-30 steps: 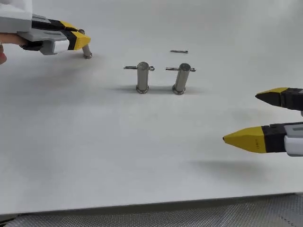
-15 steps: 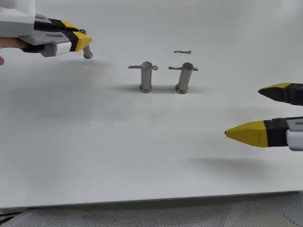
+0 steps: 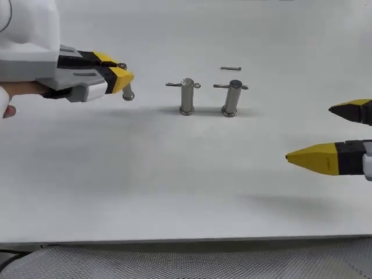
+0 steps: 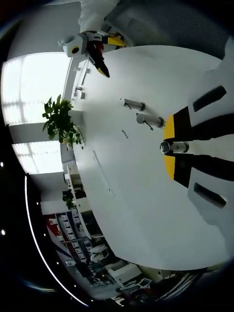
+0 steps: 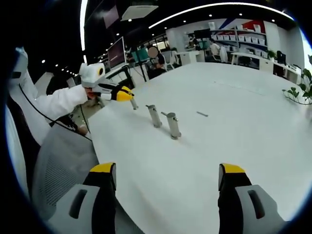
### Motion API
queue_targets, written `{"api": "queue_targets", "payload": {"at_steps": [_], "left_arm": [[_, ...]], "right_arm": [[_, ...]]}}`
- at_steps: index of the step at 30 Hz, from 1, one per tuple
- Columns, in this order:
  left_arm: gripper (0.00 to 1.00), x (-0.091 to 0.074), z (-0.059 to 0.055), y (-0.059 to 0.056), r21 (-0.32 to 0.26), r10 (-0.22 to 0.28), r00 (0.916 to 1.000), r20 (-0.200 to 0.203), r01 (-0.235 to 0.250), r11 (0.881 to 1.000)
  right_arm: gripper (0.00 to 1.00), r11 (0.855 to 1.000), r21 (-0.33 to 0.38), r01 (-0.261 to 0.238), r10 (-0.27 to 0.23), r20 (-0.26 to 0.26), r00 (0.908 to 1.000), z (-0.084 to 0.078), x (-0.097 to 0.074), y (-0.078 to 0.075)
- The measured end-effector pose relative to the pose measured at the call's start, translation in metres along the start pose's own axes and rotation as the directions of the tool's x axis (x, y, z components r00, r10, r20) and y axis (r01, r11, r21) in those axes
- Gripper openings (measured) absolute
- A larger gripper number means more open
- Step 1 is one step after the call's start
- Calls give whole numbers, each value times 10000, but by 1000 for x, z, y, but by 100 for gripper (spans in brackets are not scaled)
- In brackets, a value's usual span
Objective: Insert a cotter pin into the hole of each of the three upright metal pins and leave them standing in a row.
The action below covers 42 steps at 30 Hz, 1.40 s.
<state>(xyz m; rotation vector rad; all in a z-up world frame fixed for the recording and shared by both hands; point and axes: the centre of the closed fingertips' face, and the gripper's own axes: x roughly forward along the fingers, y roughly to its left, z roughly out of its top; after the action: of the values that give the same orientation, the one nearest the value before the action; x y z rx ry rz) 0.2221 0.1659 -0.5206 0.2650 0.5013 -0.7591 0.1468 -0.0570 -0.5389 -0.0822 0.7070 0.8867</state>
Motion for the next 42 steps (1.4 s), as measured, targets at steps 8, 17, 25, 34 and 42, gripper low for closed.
{"api": "queue_targets", "payload": {"at_steps": [8, 17, 25, 34, 42], "left_arm": [[5, -3, 3, -30, -214, -95, 9999, 74, 97, 9997], [5, 8, 7, -61, -443, -317, 9993, 181, 325, 9985], [5, 23, -1, -85, -325, -889, 9960, -115, 885, 9955], [5, 36, -15, -87, -151, -788, 9960, -432, 782, 9968], [5, 40, -15, -86, 84, -675, 9968, -420, 679, 9977]], "right_arm": [[85, 9999, 132, 112, -114, 138, 9998, -5, -4, -2], [85, 9998, 143, 99, -102, 219, 9997, -8, -6, -2], [86, 9999, 156, 45, -49, 269, 9996, -8, -5, -1], [87, 9998, 144, 110, -115, 321, 9994, -10, -5, 3], [86, 9998, 173, 65, -70, 292, 9995, -11, -4, 3]]}}
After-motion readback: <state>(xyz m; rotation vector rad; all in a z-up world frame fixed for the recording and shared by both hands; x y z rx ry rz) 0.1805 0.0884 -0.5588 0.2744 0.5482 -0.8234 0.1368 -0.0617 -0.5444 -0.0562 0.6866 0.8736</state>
